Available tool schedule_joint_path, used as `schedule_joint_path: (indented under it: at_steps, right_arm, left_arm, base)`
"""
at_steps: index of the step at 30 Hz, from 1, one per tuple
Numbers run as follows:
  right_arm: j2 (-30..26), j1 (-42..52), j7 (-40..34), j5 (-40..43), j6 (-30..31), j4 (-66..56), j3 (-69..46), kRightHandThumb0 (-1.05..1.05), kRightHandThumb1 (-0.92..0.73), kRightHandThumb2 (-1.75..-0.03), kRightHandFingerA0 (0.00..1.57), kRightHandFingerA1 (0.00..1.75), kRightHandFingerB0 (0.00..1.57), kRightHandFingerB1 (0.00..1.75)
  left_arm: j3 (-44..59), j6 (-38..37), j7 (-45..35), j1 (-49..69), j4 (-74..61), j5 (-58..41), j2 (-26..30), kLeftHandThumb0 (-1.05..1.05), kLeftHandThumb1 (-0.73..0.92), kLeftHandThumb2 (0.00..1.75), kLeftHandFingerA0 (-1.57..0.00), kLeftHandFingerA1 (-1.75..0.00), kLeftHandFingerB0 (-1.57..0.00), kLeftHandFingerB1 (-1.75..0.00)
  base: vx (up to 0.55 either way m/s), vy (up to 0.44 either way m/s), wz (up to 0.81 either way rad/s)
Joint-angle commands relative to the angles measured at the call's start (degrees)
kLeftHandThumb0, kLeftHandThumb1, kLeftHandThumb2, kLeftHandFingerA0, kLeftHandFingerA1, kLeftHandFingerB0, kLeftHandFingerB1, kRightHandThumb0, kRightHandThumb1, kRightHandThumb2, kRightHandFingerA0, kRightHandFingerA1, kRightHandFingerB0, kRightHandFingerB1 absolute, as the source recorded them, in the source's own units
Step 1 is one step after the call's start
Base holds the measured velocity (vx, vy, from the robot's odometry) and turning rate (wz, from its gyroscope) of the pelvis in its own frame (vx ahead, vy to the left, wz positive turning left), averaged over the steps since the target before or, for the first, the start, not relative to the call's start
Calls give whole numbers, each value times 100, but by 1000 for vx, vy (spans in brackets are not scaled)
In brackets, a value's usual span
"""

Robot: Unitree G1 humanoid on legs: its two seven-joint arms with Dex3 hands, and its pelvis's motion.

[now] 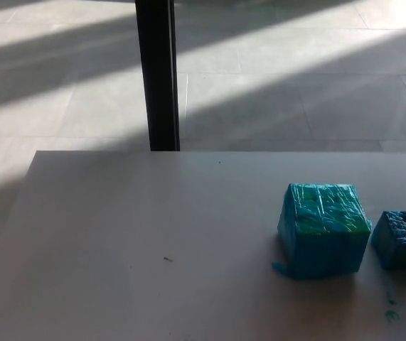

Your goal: The robot uses its right hand to pick up the small cube kept on the middle on the desk and place it on the bigger cube kept next to it

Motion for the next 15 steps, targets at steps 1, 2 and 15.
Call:
schedule_joint_path:
  at_steps: [1, 2, 15]
  right_arm:
    - [-195, -320, 383, -922, -165, 373, 608, -104, -52, -89, 0, 0, 0, 1]
    - [-184, -314, 392, -901, -163, 378, 612, -104, -52, -89, 0, 0, 0, 1]
    - [233, -157, 279, -827, -405, 993, 440, -103, -59, -97, 0, 14, 0, 0]
  left_arm:
    - [64, 123, -4, 45, -47, -118, 75, -94, 92, 73, -28, -49, -29, -37]
    - [50, 111, 21, 46, -52, -97, 73, -94, 92, 73, -28, -49, -29, -37]
    - [-19, 0, 21, 42, 6, -21, 88, -89, 73, 118, -23, -54, -21, -47]
  base:
    - [0, 0, 0]
    - [0, 0, 0]
    - [0, 0, 0]
